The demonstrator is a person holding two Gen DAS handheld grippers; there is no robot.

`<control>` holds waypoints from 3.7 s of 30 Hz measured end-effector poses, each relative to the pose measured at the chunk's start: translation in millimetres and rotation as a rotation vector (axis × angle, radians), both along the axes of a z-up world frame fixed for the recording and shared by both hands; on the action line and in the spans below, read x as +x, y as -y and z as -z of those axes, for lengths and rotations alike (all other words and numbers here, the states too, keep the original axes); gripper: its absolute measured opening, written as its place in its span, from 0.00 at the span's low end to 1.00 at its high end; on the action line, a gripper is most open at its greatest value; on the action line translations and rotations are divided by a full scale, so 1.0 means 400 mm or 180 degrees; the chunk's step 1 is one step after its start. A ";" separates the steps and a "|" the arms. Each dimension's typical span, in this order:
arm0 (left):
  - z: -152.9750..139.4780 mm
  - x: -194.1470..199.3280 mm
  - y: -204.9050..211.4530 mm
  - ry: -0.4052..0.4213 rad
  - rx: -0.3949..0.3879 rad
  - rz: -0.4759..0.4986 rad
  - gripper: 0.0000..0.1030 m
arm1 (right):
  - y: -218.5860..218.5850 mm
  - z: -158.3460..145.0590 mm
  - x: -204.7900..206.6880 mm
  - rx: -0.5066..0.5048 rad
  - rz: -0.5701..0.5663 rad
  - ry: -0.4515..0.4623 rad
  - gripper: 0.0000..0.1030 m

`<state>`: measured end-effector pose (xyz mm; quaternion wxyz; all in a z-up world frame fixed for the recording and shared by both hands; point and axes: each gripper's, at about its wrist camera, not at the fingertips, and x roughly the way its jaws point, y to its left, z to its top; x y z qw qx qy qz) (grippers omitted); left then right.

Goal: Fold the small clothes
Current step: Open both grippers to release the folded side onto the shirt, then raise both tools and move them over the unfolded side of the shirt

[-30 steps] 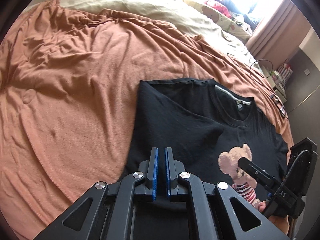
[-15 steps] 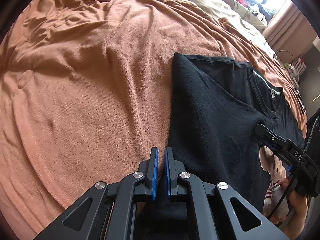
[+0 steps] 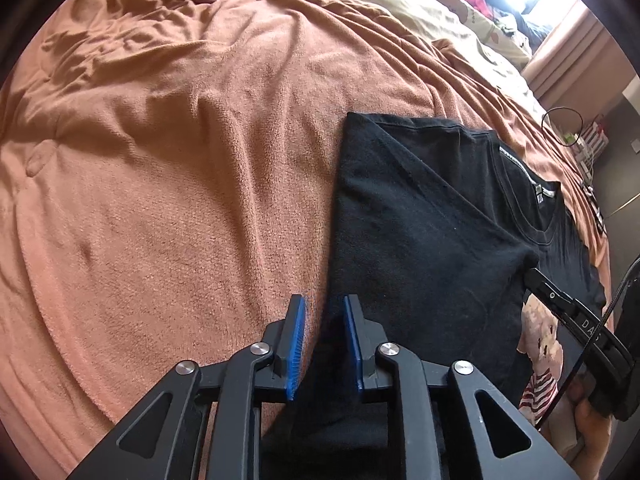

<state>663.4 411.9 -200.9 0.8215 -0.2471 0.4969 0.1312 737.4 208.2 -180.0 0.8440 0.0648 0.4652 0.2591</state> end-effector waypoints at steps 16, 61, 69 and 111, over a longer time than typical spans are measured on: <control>0.011 -0.083 0.053 -0.0284 0.0299 0.0218 0.30 | 0.022 -0.053 -0.098 -0.0099 -0.0468 0.0154 0.62; -0.467 -0.592 0.266 0.0889 0.1006 -0.0101 0.94 | 0.348 -0.391 -0.553 -0.0739 -0.0891 0.0623 0.53; -0.534 -0.719 0.373 0.1129 0.1108 -0.0012 0.94 | 0.493 -0.480 -0.681 -0.0425 -0.0794 0.0621 0.53; -0.731 -0.850 0.869 0.1786 0.0888 0.0507 1.00 | 1.060 -0.620 -1.001 -0.0497 -0.0209 0.1015 0.84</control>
